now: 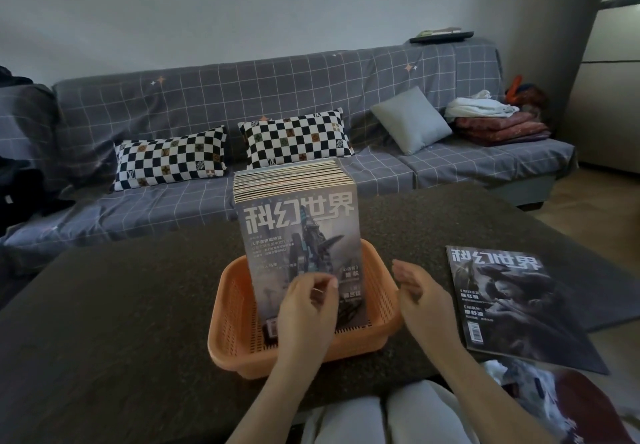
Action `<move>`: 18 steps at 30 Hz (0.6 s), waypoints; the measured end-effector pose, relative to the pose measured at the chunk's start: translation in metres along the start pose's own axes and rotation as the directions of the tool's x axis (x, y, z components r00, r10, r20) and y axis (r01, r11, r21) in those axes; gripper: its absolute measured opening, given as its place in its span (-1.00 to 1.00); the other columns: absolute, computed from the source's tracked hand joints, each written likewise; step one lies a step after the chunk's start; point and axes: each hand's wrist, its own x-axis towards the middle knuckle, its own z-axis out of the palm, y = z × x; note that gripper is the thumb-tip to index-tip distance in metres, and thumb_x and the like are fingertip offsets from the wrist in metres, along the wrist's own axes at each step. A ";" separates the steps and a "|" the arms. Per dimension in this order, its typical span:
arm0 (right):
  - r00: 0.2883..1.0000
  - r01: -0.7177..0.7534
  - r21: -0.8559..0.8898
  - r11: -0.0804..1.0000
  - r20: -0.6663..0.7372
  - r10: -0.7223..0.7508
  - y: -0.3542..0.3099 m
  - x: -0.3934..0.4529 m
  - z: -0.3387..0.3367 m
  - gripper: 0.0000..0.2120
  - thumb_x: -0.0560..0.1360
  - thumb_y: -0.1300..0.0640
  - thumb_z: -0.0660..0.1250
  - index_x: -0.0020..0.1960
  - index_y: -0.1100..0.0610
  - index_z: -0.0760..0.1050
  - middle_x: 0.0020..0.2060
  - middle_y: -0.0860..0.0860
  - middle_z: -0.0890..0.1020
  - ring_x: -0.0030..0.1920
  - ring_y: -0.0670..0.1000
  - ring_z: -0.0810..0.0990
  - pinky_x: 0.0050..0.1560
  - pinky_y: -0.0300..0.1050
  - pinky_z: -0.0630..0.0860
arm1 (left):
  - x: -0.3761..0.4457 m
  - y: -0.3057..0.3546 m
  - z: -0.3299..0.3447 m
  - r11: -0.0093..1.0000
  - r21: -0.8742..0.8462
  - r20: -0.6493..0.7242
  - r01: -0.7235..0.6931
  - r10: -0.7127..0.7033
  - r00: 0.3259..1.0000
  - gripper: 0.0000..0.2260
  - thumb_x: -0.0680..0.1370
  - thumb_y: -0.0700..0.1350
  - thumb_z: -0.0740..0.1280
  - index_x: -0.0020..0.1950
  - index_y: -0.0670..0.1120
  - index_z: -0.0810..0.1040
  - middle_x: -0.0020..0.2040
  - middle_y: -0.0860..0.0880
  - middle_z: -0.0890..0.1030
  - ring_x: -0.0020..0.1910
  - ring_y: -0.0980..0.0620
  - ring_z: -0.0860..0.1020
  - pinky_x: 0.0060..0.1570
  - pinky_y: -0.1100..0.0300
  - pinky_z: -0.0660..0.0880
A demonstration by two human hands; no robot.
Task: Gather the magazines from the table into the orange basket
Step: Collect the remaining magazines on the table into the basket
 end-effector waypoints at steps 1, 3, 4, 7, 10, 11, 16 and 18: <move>1.000 -0.011 -0.005 1.000 -0.008 0.011 0.003 -0.001 -0.006 -0.59 0.48 0.36 0.26 0.28 0.10 0.46 0.11 -0.09 0.58 0.07 -0.19 0.53 0.01 -0.47 0.37 | -0.001 0.006 0.009 1.000 0.001 0.029 -0.026 0.026 0.999 -0.95 0.55 0.02 0.30 -0.01 0.17 0.48 -0.10 0.21 0.52 -0.11 0.31 0.50 -0.13 0.37 0.46; 0.999 -0.017 -0.037 0.999 -0.036 0.015 0.010 -0.004 -0.021 -0.59 0.48 0.37 0.25 0.28 0.09 0.46 0.10 -0.10 0.57 0.08 -0.18 0.51 0.04 -0.42 0.36 | -0.003 0.017 0.028 0.998 -0.003 0.093 -0.064 0.064 0.994 -0.93 0.56 0.02 0.30 0.01 0.18 0.48 -0.09 0.24 0.51 -0.08 0.32 0.50 -0.07 0.40 0.43; 0.998 -0.016 -0.058 0.998 -0.054 0.012 0.014 -0.005 -0.028 -0.60 0.49 0.36 0.26 0.28 0.09 0.46 0.09 -0.12 0.56 0.07 -0.19 0.51 0.01 -0.44 0.36 | -0.004 0.022 0.037 0.997 -0.010 0.119 -0.077 0.077 0.990 -0.92 0.56 0.02 0.30 0.03 0.18 0.48 -0.08 0.24 0.51 -0.07 0.32 0.49 -0.08 0.43 0.42; 0.994 -0.037 -0.127 0.991 -0.109 0.023 0.031 -0.008 -0.052 -0.63 0.49 0.32 0.28 0.26 0.07 0.47 0.07 -0.16 0.52 0.06 -0.21 0.49 -0.07 -0.47 0.34 | -0.009 0.036 0.066 0.994 -0.061 0.188 -0.087 0.097 0.977 -0.87 0.55 0.00 0.32 0.08 0.17 0.48 -0.03 0.23 0.50 -0.05 0.34 0.49 -0.10 0.47 0.39; 0.975 -0.156 -0.159 0.975 -0.185 0.126 0.049 -0.011 -0.077 -0.70 0.51 0.27 0.29 0.23 0.11 0.49 0.06 -0.04 0.58 -0.03 -0.14 0.51 -0.08 -0.33 0.41 | -0.015 0.052 0.096 0.989 -0.071 0.240 -0.127 0.141 0.961 -0.79 0.56 0.00 0.31 0.19 0.11 0.52 0.05 0.21 0.53 0.00 0.32 0.50 -0.04 0.46 0.42; 0.968 -0.182 -0.167 0.969 -0.202 0.147 0.056 -0.013 -0.086 -0.70 0.51 0.25 0.29 0.23 0.10 0.49 0.05 -0.01 0.59 -0.05 -0.14 0.52 -0.10 -0.30 0.43 | -0.017 0.057 0.106 0.988 -0.075 0.257 -0.138 0.153 0.954 -0.78 0.56 0.00 0.31 0.21 0.10 0.52 0.07 0.22 0.53 0.02 0.32 0.49 -0.01 0.46 0.41; 0.921 -0.361 -0.361 0.860 -0.282 0.268 0.088 -0.023 -0.127 -0.68 0.53 0.03 0.27 0.25 0.07 0.49 0.06 0.04 0.63 0.04 0.03 0.57 0.02 0.00 0.54 | -0.029 0.077 0.153 0.987 -0.111 0.399 -0.116 0.151 0.905 -0.76 0.58 -0.03 0.29 0.25 0.10 0.51 0.13 0.21 0.51 0.02 0.37 0.47 -0.04 0.51 0.40; 0.899 -0.426 -0.476 0.770 -0.315 0.303 0.101 -0.026 -0.143 -0.65 0.53 -0.06 0.25 0.25 0.06 0.49 0.11 0.03 0.61 0.12 0.08 0.53 0.11 0.01 0.47 | -0.034 0.080 0.171 0.992 -0.097 0.452 -0.078 0.114 0.885 -0.71 0.59 -0.05 0.28 0.31 0.04 0.49 0.22 0.10 0.51 0.12 0.25 0.49 0.11 0.36 0.47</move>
